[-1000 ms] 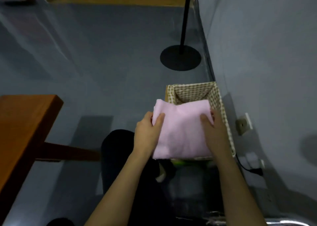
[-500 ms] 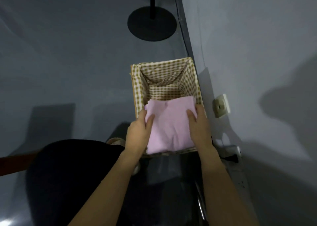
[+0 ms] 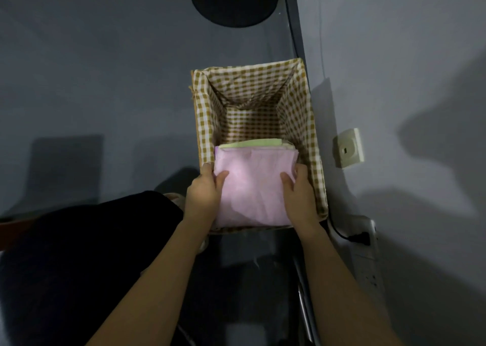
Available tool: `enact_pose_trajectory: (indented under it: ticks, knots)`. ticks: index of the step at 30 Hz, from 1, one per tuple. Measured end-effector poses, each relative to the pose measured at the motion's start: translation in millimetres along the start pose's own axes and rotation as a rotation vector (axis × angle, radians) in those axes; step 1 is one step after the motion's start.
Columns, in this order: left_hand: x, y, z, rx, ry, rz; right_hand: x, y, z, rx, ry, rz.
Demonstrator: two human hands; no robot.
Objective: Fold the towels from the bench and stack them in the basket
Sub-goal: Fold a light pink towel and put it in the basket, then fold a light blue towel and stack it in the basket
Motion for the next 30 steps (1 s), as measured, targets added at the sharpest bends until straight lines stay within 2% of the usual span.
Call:
enact_pose_trajectory:
  ticks: [5, 9, 13, 16, 18, 21, 25, 30]
  knots:
    - [-1, 2, 3, 0.047, -0.021, -0.001, 3, 11, 15, 0.075, -0.010, -0.052]
    - [-2, 1, 8, 0.042, 0.025, 0.032, -2, 8, 0, 0.001, -0.135, -0.022]
    - [1, 1, 5, 0.017, 0.126, 0.068, 5, 11, 3, -0.001, -0.207, -0.085]
    - [11, -1, -3, -0.042, 0.236, 0.066, 18, 13, 25, 0.093, -0.297, -0.180]
    - [22, -2, -13, -0.117, 0.312, 0.036, 23, 10, 41, 0.179, -0.344, -0.181]
    - [43, -5, -27, -0.208, 0.382, 0.031, 22, -4, 69, 0.278, -0.352, -0.127]
    - [83, -16, -32, -0.309, 0.350, 0.061, 10, -37, 113, 0.444, -0.358, -0.033]
    - [161, -37, -2, -0.294, 0.384, -0.028, -20, -93, 182, 0.653, -0.303, 0.067]
Point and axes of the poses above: each hand's wrist, its own y-axis towards the middle knuckle, its own x-axis out of the back of the hand, z = x × y, the point moved 7 cm from there along y, towards the middle knuckle, and after that the axes turned 10 degrees about -z, right-handed, at the moved point
